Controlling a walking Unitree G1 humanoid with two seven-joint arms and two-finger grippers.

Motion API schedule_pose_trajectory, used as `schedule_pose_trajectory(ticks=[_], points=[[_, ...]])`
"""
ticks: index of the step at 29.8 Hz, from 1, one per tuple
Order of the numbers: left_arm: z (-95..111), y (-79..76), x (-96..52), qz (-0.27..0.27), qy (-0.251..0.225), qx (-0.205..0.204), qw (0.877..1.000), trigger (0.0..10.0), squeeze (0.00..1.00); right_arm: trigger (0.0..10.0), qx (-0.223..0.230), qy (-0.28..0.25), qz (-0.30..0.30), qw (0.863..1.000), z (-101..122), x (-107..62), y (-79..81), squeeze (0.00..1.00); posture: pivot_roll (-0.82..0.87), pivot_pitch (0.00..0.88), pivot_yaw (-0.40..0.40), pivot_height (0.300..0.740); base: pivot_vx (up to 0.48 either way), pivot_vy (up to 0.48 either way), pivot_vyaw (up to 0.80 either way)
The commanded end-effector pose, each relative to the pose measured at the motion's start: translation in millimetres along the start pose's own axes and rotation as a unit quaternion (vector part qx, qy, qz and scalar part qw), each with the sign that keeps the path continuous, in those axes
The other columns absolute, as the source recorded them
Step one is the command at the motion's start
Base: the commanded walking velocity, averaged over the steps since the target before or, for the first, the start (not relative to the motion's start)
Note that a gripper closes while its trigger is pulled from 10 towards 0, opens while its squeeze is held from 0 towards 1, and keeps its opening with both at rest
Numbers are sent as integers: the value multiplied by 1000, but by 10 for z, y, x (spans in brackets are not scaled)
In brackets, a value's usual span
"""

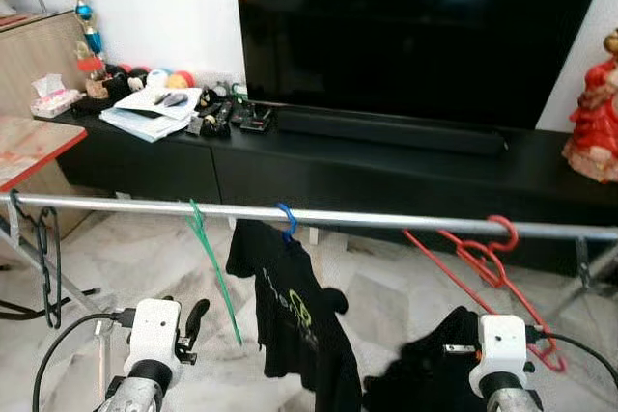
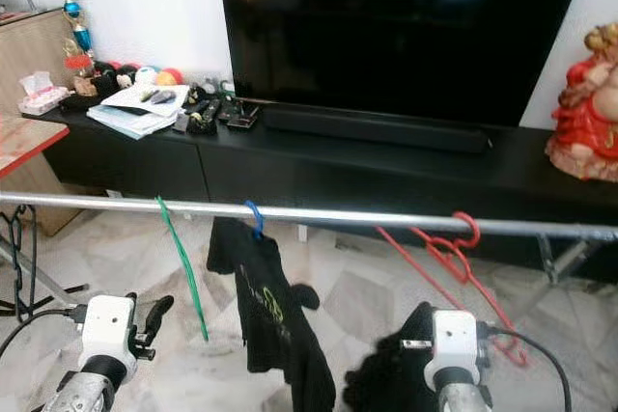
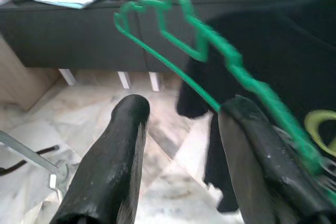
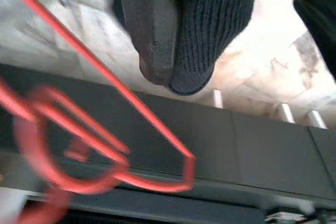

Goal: Hang hanger

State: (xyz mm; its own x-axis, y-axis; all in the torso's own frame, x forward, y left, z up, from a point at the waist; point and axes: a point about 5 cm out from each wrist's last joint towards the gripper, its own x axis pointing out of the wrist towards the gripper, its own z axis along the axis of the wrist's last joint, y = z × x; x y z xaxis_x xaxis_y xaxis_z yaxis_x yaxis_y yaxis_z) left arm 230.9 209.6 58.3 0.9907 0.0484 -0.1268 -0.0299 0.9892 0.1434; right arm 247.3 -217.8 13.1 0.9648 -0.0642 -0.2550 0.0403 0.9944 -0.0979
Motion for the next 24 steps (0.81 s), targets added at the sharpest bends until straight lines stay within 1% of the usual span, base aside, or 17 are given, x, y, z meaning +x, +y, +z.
schedule_pose_trajectory(ticks=[1,2,9,13,14,16,20,23,24], points=[[83,31,20,8,-20,0,1000,10000,0,10000,-6,-21,10,1000,92,46,36,0,48,0,-6,740,371,0,0],[96,29,24,8,-23,1,1000,10000,0,10000,-4,-21,10,1000,94,48,36,0,47,0,-6,740,349,0,0],[211,31,56,13,-47,-7,999,10000,0,10000,-4,-21,12,1000,88,62,46,0,49,0,-9,740,0,0,0],[251,39,69,14,-52,-8,999,10000,0,10000,-4,-21,13,1000,90,66,52,0,50,0,-10,740,0,0,0],[274,44,86,14,-50,-14,999,10000,0,10000,-4,-21,14,1000,89,69,58,0,49,0,-9,740,0,0,0],[301,42,102,12,-50,-15,999,10000,0,10000,-4,-21,15,1000,84,70,67,0,49,0,-9,740,0,0,0],[418,6,102,-5,-66,-12,998,10000,0,10000,-4,-20,18,1000,71,67,86,0,51,0,-6,740,0,0,0],[348,29,46,-9,-39,5,999,10000,0,10000,-3,-19,19,1000,64,60,93,0,51,0,-5,740,0,0,0],[312,48,32,-7,-17,21,1000,10000,0,10000,-4,-20,19,1000,67,59,90,0,54,0,-6,740,0,0,0]])
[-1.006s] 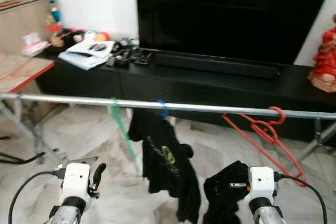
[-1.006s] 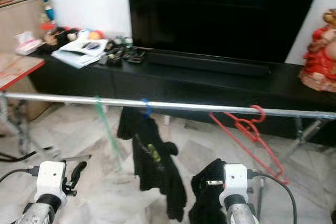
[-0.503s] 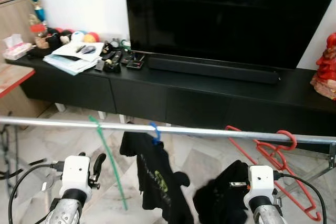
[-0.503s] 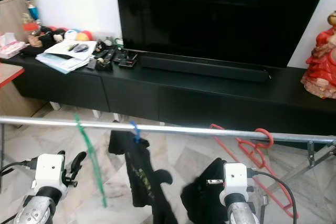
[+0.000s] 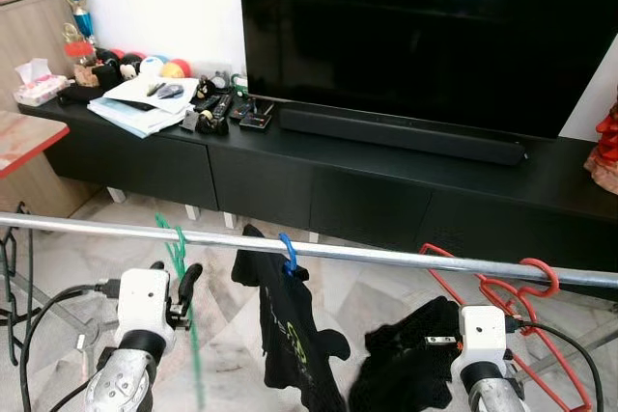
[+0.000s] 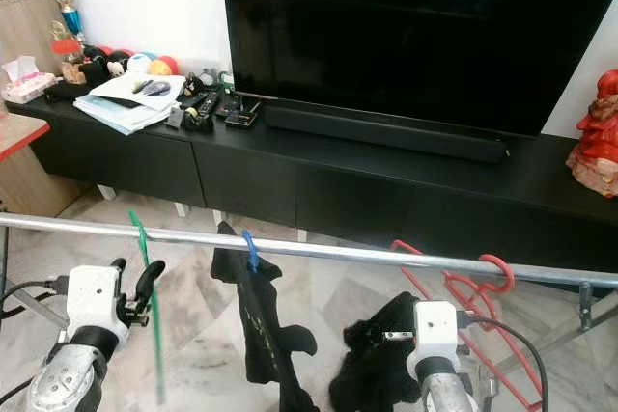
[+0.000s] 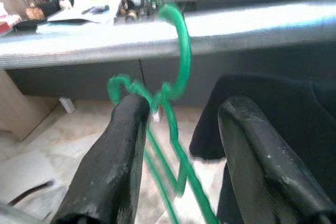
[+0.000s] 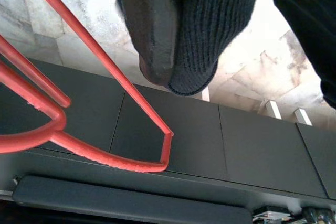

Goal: Hang hanger

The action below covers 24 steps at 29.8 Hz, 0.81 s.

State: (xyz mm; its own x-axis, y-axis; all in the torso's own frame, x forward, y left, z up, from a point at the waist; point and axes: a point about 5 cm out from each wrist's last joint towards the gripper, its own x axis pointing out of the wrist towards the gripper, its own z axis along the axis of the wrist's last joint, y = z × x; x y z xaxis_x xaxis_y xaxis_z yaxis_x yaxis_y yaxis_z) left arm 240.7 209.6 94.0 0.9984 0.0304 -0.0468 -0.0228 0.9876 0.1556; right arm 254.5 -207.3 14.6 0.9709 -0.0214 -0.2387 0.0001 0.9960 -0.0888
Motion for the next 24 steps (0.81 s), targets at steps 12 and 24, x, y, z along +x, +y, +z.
schedule_pose_trajectory(ticks=[12,24], points=[[202,30,192,-12,26,-108,994,10000,1000,10000,-6,-12,0,1000,43,17,-22,0,51,0,-8,740,0,0,0],[80,345,340,3,104,-82,991,10000,1000,10000,-3,-12,0,1000,40,22,-11,0,41,0,-1,740,0,0,0]])
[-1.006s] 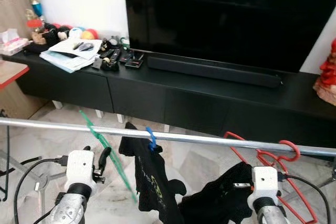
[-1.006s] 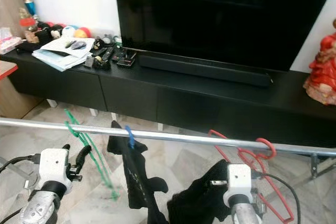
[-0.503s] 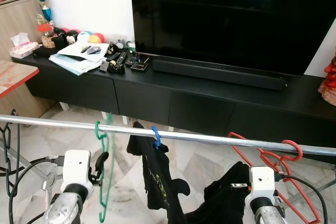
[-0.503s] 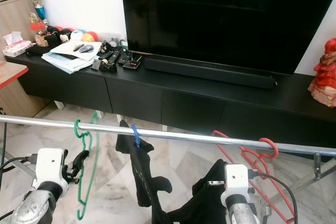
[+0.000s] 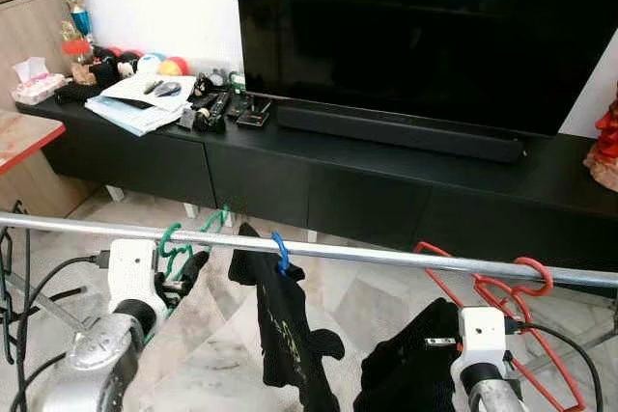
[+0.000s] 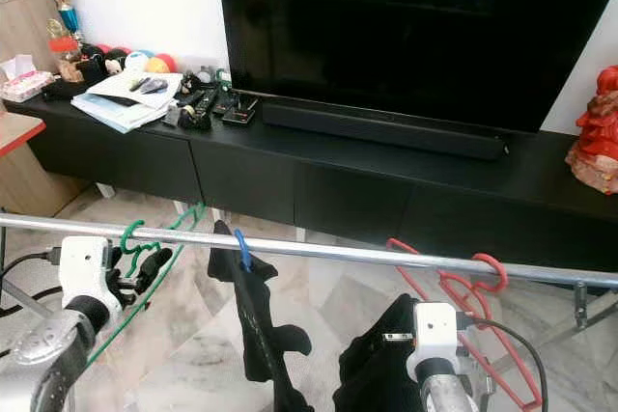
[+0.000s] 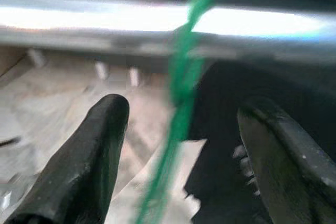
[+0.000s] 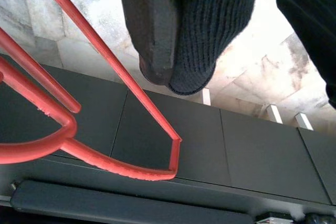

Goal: Hang hanger

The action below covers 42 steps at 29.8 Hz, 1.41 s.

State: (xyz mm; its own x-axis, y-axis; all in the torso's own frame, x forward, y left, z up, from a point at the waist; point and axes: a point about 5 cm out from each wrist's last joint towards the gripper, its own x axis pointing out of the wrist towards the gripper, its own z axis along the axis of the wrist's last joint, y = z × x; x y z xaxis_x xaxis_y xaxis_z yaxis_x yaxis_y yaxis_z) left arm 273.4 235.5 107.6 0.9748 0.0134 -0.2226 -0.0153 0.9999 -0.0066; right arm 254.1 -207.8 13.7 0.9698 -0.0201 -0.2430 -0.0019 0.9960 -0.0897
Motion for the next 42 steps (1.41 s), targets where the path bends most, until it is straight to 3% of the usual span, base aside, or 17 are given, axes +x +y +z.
schedule_pose_trajectory(ticks=[1,5,8,9,10,15,21,22,24,33,42], points=[[4,123,30,32,23,-22,999,10000,1000,10000,-4,-14,0,1000,49,24,-9,0,39,0,-2,740,0,0,0],[71,160,49,37,28,-45,998,10000,1000,10000,-2,-13,1,1000,49,23,-5,0,42,0,-5,740,0,0,0],[60,130,65,8,45,-60,997,10000,1000,10000,-3,-12,5,1000,44,25,15,0,48,0,-9,740,0,0,0],[54,120,71,-1,50,-62,997,10000,749,10000,-3,-12,5,1000,45,27,16,0,48,0,-8,740,0,0,0],[43,107,76,-11,54,-62,997,10000,0,10000,-3,-12,5,1000,45,28,16,0,47,0,-8,740,0,0,0],[-70,30,112,-47,98,-35,993,10000,0,10000,-3,-13,5,1000,55,43,12,0,38,0,-8,740,0,0,0],[17,-18,189,-24,83,-51,995,10000,0,10000,2,-14,3,1000,52,39,24,0,32,0,-8,740,0,0,0],[29,-25,196,-22,78,-45,996,7451,0,10000,2,-14,3,1000,51,38,23,0,33,0,-9,740,0,0,0],[42,-44,207,-24,74,-48,996,0,0,10000,1,-14,4,1000,51,39,24,0,33,0,-9,740,0,0,0],[-3,-74,216,-27,90,-30,995,0,0,10000,3,-15,5,1000,52,44,33,0,32,0,-7,740,0,0,0],[-113,-17,210,7,132,-3,991,0,0,10000,9,-14,6,1000,46,46,52,0,31,0,-2,740,0,0,0]])
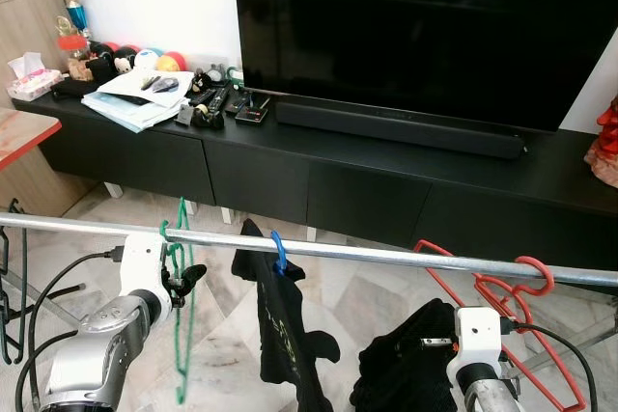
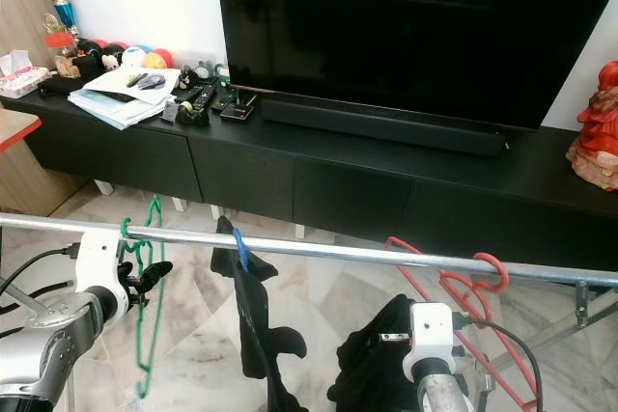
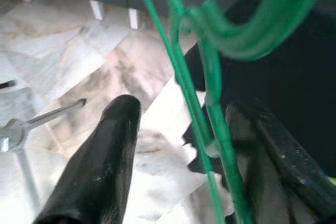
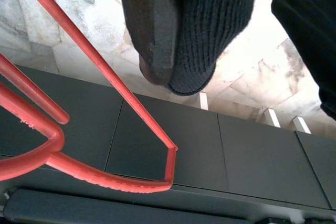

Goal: Hang hanger

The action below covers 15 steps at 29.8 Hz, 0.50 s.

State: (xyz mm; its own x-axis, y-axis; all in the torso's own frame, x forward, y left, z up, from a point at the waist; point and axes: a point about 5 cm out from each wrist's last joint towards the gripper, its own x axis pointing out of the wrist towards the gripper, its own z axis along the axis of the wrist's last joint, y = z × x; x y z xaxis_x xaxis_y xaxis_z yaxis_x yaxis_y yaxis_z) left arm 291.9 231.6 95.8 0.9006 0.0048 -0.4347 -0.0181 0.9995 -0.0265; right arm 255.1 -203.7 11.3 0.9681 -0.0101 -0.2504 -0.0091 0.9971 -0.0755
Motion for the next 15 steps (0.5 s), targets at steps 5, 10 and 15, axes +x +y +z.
schedule_pose_trajectory(ticks=[5,10,15], points=[[-58,23,12,10,23,8,1000,0,0,10000,5,-17,0,1000,61,28,9,0,29,0,-3,740,0,0,0],[-43,10,15,8,16,6,1000,0,0,10000,5,-17,1,1000,62,29,7,0,32,0,-5,740,0,0,0],[-23,-3,13,6,9,8,1000,0,0,10000,5,-17,3,1000,62,32,9,0,30,0,-6,740,0,0,0]])
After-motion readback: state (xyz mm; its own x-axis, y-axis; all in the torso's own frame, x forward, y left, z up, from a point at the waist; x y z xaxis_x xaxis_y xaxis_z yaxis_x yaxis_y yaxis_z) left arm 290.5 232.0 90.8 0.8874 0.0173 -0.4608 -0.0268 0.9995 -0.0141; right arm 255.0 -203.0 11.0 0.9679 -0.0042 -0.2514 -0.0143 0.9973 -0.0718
